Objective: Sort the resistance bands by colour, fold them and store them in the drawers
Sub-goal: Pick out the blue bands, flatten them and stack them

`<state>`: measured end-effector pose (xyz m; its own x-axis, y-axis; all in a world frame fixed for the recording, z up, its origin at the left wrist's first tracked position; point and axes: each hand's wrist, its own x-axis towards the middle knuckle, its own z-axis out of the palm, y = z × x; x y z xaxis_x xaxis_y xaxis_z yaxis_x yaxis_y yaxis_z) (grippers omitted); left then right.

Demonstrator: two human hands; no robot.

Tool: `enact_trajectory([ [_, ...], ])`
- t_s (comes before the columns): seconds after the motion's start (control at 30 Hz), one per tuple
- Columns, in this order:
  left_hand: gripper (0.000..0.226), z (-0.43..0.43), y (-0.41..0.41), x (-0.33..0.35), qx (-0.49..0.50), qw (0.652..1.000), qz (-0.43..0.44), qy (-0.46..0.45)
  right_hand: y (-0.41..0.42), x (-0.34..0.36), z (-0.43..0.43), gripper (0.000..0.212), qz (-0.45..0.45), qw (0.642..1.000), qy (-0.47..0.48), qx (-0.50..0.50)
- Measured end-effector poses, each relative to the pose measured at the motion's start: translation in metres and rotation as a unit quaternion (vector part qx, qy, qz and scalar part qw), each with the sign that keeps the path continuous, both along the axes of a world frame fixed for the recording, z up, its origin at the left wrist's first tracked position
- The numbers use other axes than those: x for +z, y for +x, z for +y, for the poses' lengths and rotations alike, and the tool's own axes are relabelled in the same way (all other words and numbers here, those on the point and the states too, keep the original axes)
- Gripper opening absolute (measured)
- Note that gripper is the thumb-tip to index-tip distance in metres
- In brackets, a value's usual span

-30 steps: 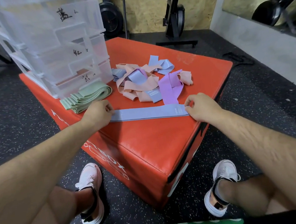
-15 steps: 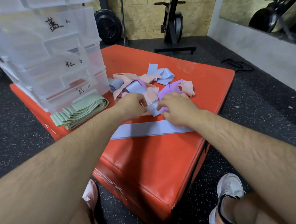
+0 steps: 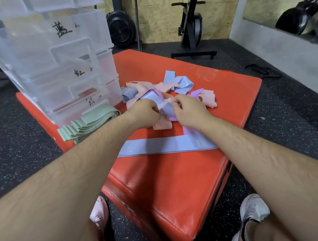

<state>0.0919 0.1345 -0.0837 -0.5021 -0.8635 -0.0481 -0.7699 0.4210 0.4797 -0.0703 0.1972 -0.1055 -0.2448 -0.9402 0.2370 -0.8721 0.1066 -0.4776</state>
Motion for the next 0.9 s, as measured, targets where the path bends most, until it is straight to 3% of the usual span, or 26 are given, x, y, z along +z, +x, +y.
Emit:
enact_trajectory([
  [0.07, 0.017, 0.005, 0.005, 0.009, 0.035, 0.994, 0.09, 0.043, 0.009, 0.018, -0.001, 0.022, -0.143, 0.989, -0.036, -0.018],
  [0.13, 0.019, 0.008, 0.008, 0.02, 0.073, 0.967, 0.23, 0.08, 0.02, 0.037, -0.002, 0.025, -0.243, 0.967, -0.068, -0.019],
  [0.2, 0.019, 0.014, 0.012, 0.033, 0.098, 0.925, 0.352, 0.107, 0.031, 0.051, -0.003, 0.025, -0.3, 0.949, -0.092, -0.003],
  [0.27, 0.039, 0.016, 0.017, 0.043, 0.11, 0.898, 0.408, 0.123, 0.043, 0.06, -0.004, 0.023, -0.303, 0.947, -0.107, 0.027],
  [0.37, 0.061, 0.019, 0.03, 0.051, 0.118, 0.913, 0.383, 0.077, 0.059, 0.07, 0.002, 0.024, -0.299, 0.945, -0.096, 0.089],
  [0.47, 0.044, 0.017, 0.047, 0.053, 0.105, 0.935, 0.338, 0.028, 0.072, 0.071, 0.004, 0.027, -0.359, 0.922, -0.041, 0.136],
  [0.53, 0.029, 0.015, 0.059, 0.053, 0.083, 0.962, 0.257, -0.033, 0.079, 0.066, 0.0, 0.03, -0.37, 0.92, -0.03, 0.13],
  [0.63, 0.029, 0.017, 0.078, 0.051, 0.043, 0.978, 0.137, -0.151, 0.087, 0.055, -0.012, 0.035, -0.231, 0.959, -0.088, 0.136],
  [0.73, 0.023, 0.009, 0.099, 0.042, 0.022, 0.978, 0.117, -0.17, 0.098, 0.053, -0.019, 0.051, -0.17, 0.959, -0.076, 0.213],
  [0.9, 0.014, 0.002, 0.125, 0.04, 0.017, 0.975, 0.132, -0.177, 0.108, 0.048, -0.034, 0.013, -0.078, 0.975, 0.01, 0.21],
])
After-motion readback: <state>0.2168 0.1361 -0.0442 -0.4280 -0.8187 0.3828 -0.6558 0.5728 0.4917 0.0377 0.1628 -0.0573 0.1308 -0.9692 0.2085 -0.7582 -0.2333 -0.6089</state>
